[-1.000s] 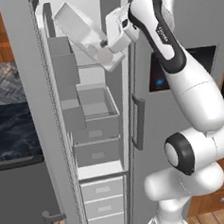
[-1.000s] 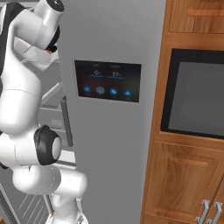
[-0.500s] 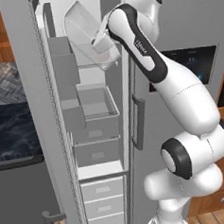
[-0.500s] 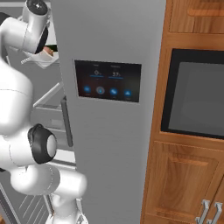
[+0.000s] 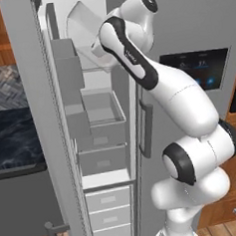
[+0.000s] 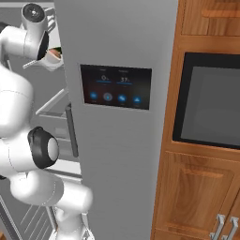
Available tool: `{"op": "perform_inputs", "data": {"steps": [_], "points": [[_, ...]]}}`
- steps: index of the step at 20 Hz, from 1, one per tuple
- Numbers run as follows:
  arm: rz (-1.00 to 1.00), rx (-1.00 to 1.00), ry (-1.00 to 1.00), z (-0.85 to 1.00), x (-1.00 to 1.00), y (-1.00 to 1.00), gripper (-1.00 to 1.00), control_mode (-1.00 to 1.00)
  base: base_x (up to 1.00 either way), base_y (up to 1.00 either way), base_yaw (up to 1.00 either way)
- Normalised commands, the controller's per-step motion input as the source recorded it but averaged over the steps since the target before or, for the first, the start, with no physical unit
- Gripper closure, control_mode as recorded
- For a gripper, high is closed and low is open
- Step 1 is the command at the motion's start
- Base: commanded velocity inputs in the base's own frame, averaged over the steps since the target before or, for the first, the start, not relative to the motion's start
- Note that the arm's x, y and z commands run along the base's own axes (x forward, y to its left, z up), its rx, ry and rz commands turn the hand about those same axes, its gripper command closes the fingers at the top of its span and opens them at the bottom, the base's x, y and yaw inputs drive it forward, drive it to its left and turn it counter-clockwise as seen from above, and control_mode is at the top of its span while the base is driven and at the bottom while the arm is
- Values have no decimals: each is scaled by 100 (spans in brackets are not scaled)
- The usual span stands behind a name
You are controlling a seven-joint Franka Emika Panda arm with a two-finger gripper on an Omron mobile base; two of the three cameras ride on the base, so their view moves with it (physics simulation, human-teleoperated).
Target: Take the onion and cucumber out of the freezer and place them in the tupperware container on the counter. Then put the tupperware containing the vegetables back in the freezer.
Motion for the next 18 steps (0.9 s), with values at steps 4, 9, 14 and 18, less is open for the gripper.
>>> {"op": "perform_inputs", "data": {"steps": [4, 9, 14, 18], "points": [[-15, 0, 2, 0, 43, 0, 100, -100, 0, 0, 0], [-14, 0, 6, 0, 33, 0, 100, -100, 0, 0, 0], [-14, -2, 12, 0, 23, 0, 100, -100, 0, 0, 0], [-11, -8, 10, 0, 13, 0, 100, -100, 0, 0, 0]]}}
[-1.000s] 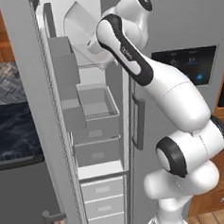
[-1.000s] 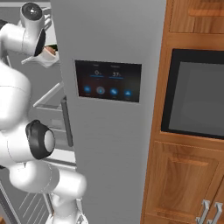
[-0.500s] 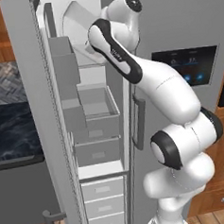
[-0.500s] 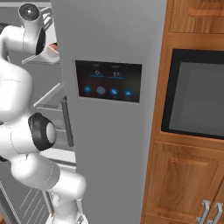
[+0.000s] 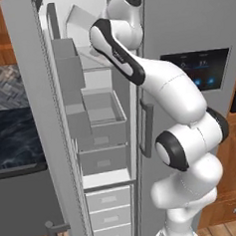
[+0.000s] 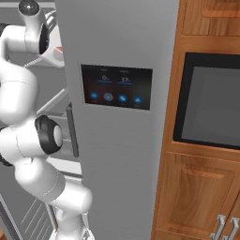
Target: Take the onion and cucumber out of the freezer and place them in the tupperware container on the counter. Then put the tupperware containing the vegetables back in the freezer.
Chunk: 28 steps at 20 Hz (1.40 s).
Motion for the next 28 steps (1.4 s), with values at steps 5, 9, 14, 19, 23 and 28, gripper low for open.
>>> {"op": "perform_inputs", "data": {"steps": [5, 9, 14, 19, 23, 28], "points": [[-8, -14, 1, -14, 18, 0, 100, -100, 0, 0, 0], [-6, -10, 0, -26, 30, 0, 100, -100, 0, 0, 0], [-6, -9, 0, -22, 32, 0, 100, -100, 0, 0, 0], [-6, -5, 0, -22, 40, -1, 100, -100, 0, 0, 0], [-4, -3, 0, -20, 38, -7, 100, -100, 0, 0, 0], [-5, -6, 0, -25, 32, -7, 100, -100, 0, 0, 0]]}}
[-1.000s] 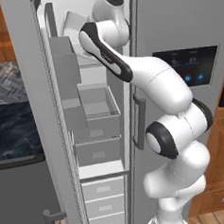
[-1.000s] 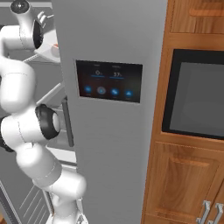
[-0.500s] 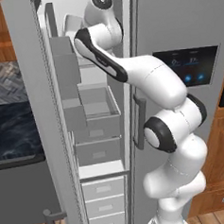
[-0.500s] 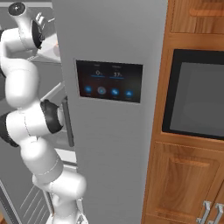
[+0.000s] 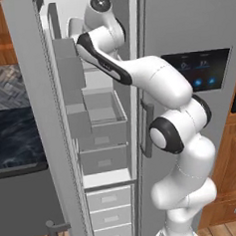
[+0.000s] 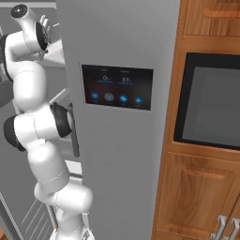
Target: Take the onion and cucumber out of the freezer and place them in the tupperware container on the counter. Then put the tupperware containing the vegetables back in the freezer.
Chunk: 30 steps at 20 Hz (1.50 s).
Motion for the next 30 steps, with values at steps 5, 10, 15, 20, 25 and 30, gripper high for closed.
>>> {"op": "perform_inputs", "data": {"steps": [5, 10, 15, 20, 25, 30], "points": [[-5, -6, -2, -32, 29, -8, 100, -100, 0, 0, 0], [-7, -4, -3, -23, 36, -1, 100, -100, 0, 0, 0], [-7, -2, 0, -21, 34, 0, -100, -100, 0, 0, 0], [-7, 0, -3, -2, 9, 0, -100, -100, 0, 0, 0], [-6, 0, -10, 9, -17, 0, -100, -100, 0, 0, 0], [-5, 0, -18, 23, -64, -8, -100, -100, 0, 0, 0]]}}
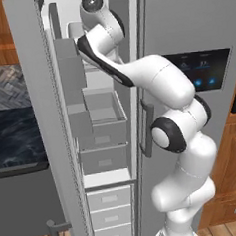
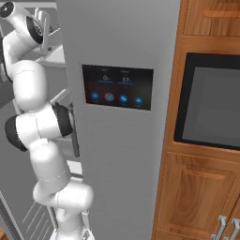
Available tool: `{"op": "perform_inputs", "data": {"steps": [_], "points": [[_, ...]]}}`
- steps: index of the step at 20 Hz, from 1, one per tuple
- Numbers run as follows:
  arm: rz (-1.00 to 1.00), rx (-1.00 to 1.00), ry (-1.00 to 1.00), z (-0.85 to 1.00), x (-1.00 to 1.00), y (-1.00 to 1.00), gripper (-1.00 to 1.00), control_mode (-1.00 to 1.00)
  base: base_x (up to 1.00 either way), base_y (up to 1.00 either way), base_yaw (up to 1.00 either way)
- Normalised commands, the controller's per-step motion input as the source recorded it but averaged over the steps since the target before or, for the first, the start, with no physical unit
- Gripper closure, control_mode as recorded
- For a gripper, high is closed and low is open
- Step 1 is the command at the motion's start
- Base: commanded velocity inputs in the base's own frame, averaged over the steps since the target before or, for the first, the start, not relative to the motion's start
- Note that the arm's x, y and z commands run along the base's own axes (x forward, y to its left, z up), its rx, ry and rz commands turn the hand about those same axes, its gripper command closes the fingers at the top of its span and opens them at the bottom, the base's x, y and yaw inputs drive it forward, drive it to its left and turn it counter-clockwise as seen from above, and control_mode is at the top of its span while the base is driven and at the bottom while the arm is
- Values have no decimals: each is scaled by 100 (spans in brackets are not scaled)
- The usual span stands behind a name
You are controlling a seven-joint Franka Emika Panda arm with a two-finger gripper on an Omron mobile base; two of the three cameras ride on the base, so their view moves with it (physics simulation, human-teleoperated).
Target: Take the onion and cucumber out of the freezer and place them in the tupperware container on the counter. Then put the tupperware containing the vegetables back in the freezer.
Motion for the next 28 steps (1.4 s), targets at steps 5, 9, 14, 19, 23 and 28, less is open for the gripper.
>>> {"op": "perform_inputs", "data": {"steps": [5, 9, 14, 19, 23, 28], "points": [[-4, 4, -16, 27, -91, -18, -100, -100, 0, 0, 0], [-2, 15, -8, 30, -100, -30, -100, -100, 0, 0, 0], [-1, 20, -1, 38, -100, -37, -100, -100, 0, 0, 0], [-2, 23, 0, 33, -100, -34, -100, -100, 0, 0, 0], [-3, 23, 1, 4, -100, -30, -100, -100, 0, 0, 0], [-6, 22, 7, 0, -100, -26, -100, -100, 0, 0, 0]]}}
